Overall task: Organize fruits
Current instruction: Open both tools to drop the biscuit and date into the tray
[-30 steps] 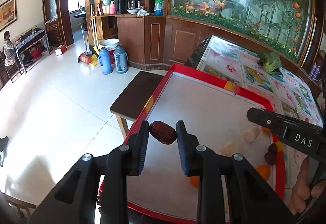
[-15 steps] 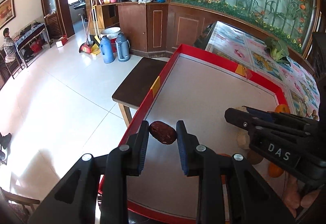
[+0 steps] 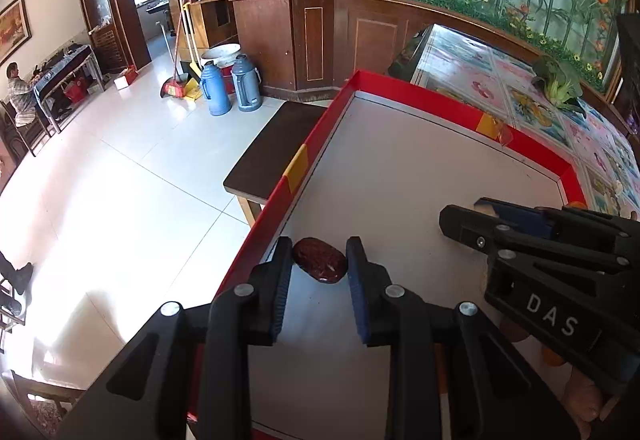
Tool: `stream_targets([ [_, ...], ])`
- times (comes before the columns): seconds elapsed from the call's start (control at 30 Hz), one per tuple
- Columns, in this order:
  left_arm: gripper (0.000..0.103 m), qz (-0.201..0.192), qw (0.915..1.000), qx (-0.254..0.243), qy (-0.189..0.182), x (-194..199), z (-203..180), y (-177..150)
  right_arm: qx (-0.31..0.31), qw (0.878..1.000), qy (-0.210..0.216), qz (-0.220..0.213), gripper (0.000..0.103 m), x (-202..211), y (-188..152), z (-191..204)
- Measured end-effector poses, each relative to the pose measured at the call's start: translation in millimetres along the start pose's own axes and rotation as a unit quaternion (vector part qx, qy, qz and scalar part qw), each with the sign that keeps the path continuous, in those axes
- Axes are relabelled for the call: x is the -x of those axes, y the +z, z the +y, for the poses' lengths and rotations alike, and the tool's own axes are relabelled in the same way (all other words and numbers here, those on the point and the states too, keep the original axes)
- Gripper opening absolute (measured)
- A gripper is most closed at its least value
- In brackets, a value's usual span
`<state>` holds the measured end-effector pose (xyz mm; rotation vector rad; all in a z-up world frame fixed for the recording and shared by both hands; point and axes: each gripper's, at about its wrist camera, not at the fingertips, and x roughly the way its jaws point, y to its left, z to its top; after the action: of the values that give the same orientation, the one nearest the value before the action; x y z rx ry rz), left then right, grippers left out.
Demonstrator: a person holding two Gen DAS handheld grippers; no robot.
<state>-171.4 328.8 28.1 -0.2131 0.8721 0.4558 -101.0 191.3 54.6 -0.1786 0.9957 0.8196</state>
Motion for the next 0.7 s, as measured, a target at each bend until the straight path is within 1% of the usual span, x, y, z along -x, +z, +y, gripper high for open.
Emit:
stream_targets([
  [0.03,0.036,0.003,1.0000,0.001,-0.001,0,0,0,-0.004,1.000,0.005,-0.002,0.042,2,-1,-2],
  [0.07,0.046,0.005,1.0000,0.003,0.000,1,0,1,-0.008,1.000,0.016,-0.012,0.043,8,-3,-6],
  [0.1,0.052,0.004,0.9999,0.008,-0.008,3,0,1,-0.010,1.000,0.020,-0.022,0.043,13,-4,-8],
  [0.13,0.054,0.003,0.9999,0.011,-0.009,5,0,1,-0.010,0.999,0.019,-0.036,0.043,20,-7,-12],
  [0.17,0.059,0.001,0.9999,0.010,-0.006,7,-2,1,-0.009,0.999,0.017,-0.044,0.043,25,-8,-14],
  [0.27,0.069,-0.020,0.9998,0.004,0.007,20,-8,2,-0.019,0.996,0.015,-0.081,0.044,48,-14,-30],
  [0.37,0.072,-0.044,0.9989,-0.003,0.014,37,-18,5,-0.040,0.993,0.009,-0.108,0.050,68,-22,-51],
  [0.43,0.073,-0.056,0.9984,-0.011,0.006,47,-29,6,-0.057,0.991,0.004,-0.122,0.050,81,-28,-69],
  [0.53,0.075,-0.069,0.9970,-0.033,-0.007,60,-51,5,-0.078,0.988,-0.008,-0.130,0.050,95,-38,-96],
  [0.7,0.077,-0.073,0.9929,-0.087,-0.036,73,-97,-4,-0.115,0.982,-0.045,-0.146,0.050,120,-63,-148],
])
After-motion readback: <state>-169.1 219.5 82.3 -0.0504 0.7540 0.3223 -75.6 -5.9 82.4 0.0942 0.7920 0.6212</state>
